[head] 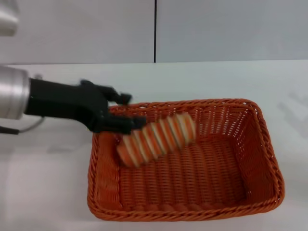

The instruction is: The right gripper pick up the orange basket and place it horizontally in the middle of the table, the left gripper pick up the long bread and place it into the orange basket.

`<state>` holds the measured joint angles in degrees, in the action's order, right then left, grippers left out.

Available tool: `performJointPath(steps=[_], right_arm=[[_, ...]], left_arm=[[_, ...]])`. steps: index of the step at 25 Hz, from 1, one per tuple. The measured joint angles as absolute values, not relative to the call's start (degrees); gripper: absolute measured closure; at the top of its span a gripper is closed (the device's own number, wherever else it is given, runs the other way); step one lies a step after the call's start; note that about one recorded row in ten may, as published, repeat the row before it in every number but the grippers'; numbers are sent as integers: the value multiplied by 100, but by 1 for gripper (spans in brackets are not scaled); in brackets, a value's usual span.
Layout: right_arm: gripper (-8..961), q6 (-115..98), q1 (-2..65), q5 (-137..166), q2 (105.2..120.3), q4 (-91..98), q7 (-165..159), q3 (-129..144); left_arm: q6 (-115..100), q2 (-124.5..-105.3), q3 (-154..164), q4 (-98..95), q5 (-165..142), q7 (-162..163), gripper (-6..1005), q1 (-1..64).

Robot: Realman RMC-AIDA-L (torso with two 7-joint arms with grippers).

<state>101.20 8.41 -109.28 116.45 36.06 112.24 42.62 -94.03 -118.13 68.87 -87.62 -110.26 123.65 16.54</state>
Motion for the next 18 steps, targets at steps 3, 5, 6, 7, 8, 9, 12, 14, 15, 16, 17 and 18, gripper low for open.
performJointPath(steps=[3,5,6,7,8,9,12,14,15,16,17,18], right_arm=[[437,10200,794,-10958,11628,3627,11222,4239],[437,10210,783,-10962,11628,3629,11219,4211],[437,10221,760,-10964,11628,3629,11204,4122],[437,10221,760,-10964,11628,3629,11204,4122],[437,10225,727,-10958,11633,3625,11201,4019],[437,10226,711,-10957,11640,3627,11198,3957],[438,10227,690,-10958,11652,3627,11193,3834],[438,10225,680,-10963,11668,3603,11191,3649],[438,10218,683,-10965,11687,3588,11189,3528],[438,10204,712,-10968,11724,3574,11189,3326],[438,10174,758,-10969,11766,3572,11194,3137],[438,10174,758,-10969,11766,3572,11194,3137]], left_arm=[[-9426,-11816,6261,-8742,-10922,12105,369,1640],[-9422,-11819,5927,-8644,-10770,11888,303,1617],[-9422,-11818,5606,-8477,-10559,11619,282,1588],[-9422,-11818,5606,-8477,-10559,11619,262,1588],[-9422,-11818,5606,-8477,-10559,11619,241,1588],[-9481,-11811,5108,-7975,-9997,10995,220,1511],[-9522,-11808,4850,-7645,-9739,10622,158,1458],[-9563,-11805,4571,-7241,-9498,10215,137,1411],[-9743,-11803,3940,-6237,-9180,9325,137,1367],[-9850,-11803,3695,-5871,-9129,8933,137,1363],[-9850,-11803,3695,-5871,-9129,8933,137,1363],[-9850,-11803,3695,-5871,-9129,8933,137,1363]])
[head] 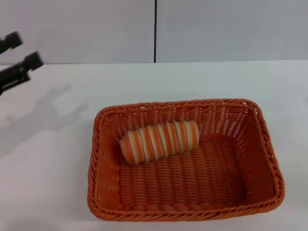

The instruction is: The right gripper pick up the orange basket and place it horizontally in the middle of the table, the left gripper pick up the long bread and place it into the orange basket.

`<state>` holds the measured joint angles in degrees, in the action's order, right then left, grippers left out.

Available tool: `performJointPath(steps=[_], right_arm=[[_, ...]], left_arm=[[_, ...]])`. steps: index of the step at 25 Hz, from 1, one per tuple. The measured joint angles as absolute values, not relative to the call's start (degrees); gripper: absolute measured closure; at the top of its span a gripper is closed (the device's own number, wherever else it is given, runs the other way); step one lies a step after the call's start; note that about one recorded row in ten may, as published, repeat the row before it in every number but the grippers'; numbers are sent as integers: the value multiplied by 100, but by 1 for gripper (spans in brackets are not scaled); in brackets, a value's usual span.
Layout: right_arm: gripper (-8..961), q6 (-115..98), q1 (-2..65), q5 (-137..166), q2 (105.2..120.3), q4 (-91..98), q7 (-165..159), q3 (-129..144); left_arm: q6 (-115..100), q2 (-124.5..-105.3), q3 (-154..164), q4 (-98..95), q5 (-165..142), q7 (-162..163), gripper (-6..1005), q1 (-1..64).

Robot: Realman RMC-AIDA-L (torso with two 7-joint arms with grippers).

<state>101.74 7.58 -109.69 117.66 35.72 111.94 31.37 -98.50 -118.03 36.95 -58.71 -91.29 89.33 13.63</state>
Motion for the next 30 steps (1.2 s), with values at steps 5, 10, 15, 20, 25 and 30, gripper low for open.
performJointPath(steps=[5,10,15,20,25,30], right_arm=[[438,10070,857,-10943,11815,3567,11214,2877],[438,9937,920,-10927,11855,3269,11602,2881],[438,9887,1007,-10939,11860,3090,11858,2821],[438,9741,1034,-10964,11869,2890,12175,2391],[438,9677,1043,-10968,11866,2612,12722,2237],[438,9561,1063,-10967,11863,2544,12723,2232]], left_arm=[[-10037,-11797,2937,-4523,-9135,7218,137,1156],[-9759,-11796,2369,-3311,-9098,5843,137,921],[-9754,-11809,1888,-2795,-9088,5182,137,827],[-9610,-11811,1563,-2401,-9086,4595,137,805],[-9548,-11803,1276,-2012,-9085,4061,137,810],[-9646,-11810,619,-1354,-9077,3584,137,807]])
